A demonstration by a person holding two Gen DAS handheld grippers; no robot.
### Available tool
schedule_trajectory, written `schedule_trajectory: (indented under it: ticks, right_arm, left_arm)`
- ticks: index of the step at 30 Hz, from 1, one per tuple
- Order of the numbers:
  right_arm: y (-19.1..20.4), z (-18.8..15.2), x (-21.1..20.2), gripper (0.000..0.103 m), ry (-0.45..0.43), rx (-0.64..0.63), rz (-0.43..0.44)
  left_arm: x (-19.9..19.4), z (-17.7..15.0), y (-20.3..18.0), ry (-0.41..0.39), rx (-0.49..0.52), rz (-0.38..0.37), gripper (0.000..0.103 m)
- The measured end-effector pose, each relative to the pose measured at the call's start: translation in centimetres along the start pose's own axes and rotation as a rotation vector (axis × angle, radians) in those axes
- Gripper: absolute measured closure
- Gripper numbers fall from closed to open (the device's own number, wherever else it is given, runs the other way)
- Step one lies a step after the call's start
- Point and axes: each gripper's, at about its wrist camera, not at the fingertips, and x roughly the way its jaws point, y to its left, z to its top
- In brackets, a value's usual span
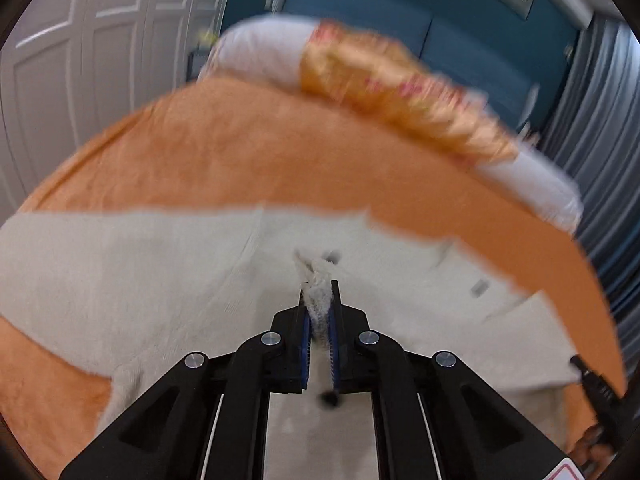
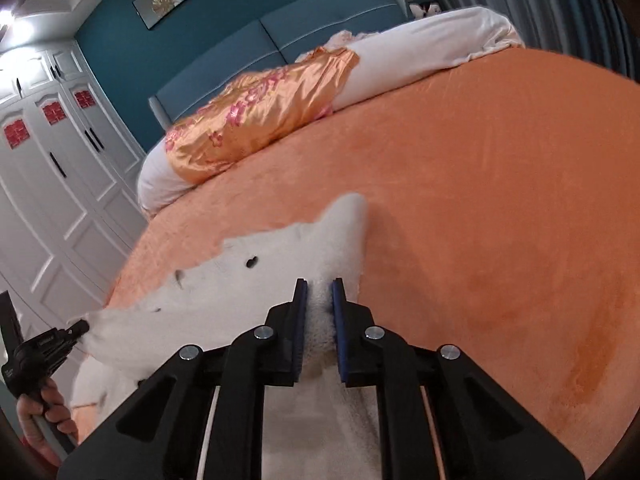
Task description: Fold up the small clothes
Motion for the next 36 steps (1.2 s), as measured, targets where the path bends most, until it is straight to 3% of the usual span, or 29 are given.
schedule_trajectory:
  ticks: [1, 3, 5, 7, 9, 13, 17, 21, 27, 31, 34, 36]
  right_arm:
    - [-0.5, -0.7, 1.7, 0.093, 0.063, 0.008, -0.031]
    - [-0.7, -1.1, 1.7, 0.093, 0.045, 0.015, -0.026]
    - [0.3, -0.4, -0.2, 0.093, -0.008, -0.001, -0.029]
    - [1.2, -0.1, -2.5, 0.094, -0.095, -0.033, -0.041]
    - [1.5, -0.3, -3.1, 0.093, -0.123, -0.070, -0.056]
    - [1.4, -2.4, 2.3, 0.096, 0.056, -0.159, -0.140]
    - [3.5, -1.5, 0.3, 0.095, -0.042, -0.173, -0.120]
    - [2.4, -3.4, 3.1, 0.098, 0.048, -0.206, -0.168]
    - [3.4, -3.9, 3.4, 0.099, 0.019, -0.268, -0.234]
    - [3.0, -3.9, 3.2, 0.099, 0.016, -0.265, -0.228]
    - [2.9, -4.0, 2.7, 0.099, 0.013, -0.258, -0.221]
    - [3.1, -4.0, 2.7, 0.098, 0.012, -0.266, -0.230]
  left_arm:
    - [2.3, -1.5, 0.6, 0.070, 0.006, 0.048, 0.097]
    - [5.0, -4.0, 1.6, 0.149, -0.011, 0.086, 0.097]
    - [4.0, -4.5, 1.3, 0.088, 0.000, 0.085, 0.095]
    - [3.7, -4.7, 1.3, 0.083, -0.008, 0.086, 0.094]
    - [3.8, -5.0, 1.5, 0.075, -0.014, 0.085, 0.093]
    - [4.0, -5.4, 1.3, 0.067, 0.001, 0.100, 0.092]
    - [4.6, -5.5, 0.9, 0.057, 0.027, 0.128, 0.092]
    - [4.6, -5.8, 0.1, 0.045, 0.071, 0.173, 0.092]
    - [4.7, -5.8, 0.1, 0.037, 0.082, 0.184, 0.092]
    - [4.6, -5.8, 0.1, 0.033, 0.080, 0.183, 0.092]
    - [3.3, -5.3, 0.8, 0.030, 0.036, 0.166, 0.079]
    - [1.1, -4.8, 2.6, 0.007, -0.039, 0.153, 0.048]
